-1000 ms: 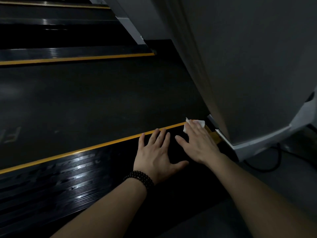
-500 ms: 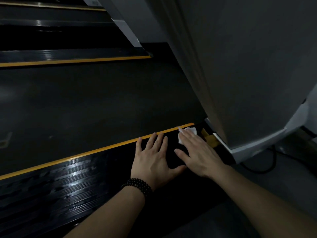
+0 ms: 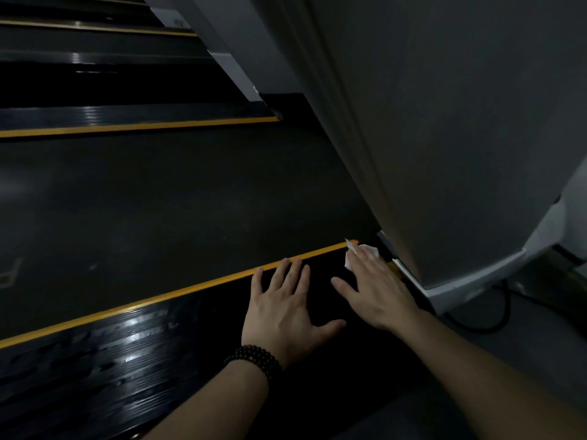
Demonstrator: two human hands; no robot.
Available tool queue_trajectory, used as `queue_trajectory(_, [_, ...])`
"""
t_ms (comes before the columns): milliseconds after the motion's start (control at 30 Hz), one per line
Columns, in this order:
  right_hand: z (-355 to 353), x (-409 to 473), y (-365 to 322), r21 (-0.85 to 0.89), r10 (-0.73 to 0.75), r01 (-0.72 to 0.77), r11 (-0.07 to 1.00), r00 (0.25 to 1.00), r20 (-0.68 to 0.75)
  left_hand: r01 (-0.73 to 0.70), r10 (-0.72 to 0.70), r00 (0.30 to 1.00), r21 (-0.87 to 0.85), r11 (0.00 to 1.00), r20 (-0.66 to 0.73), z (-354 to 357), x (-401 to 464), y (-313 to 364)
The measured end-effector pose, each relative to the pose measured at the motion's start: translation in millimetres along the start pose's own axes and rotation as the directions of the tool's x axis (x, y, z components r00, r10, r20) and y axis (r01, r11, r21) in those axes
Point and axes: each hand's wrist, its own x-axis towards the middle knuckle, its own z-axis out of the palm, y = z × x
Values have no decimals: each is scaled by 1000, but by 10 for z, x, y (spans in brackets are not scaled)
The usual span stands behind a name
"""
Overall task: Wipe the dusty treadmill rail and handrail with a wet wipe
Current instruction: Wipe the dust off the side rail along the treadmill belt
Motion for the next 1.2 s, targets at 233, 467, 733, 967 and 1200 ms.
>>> queue_trajectory(233, [28, -306, -29, 4, -181, 181, 984, 983, 44, 1, -1, 1000, 7, 1000, -3, 2, 7, -2])
queue_trajectory(467, [66, -22, 61, 51, -70, 71, 996, 997, -22, 2, -2, 1000, 9, 1000, 12, 6, 10, -2])
queue_trajectory(733, [18, -125, 254, -25, -90, 90, 996, 996, 10, -6, 5, 1000, 4, 1000, 18, -1, 16, -8])
queue_trajectory(967, [38, -376, 167, -92, -207, 212, 973, 977, 59, -1, 1, 1000, 16, 1000, 4, 11, 17, -4])
queue_trajectory(1200, [-18, -141, 32, -48, -125, 127, 991, 991, 40, -3, 3, 1000, 23, 1000, -7, 24, 7, -5])
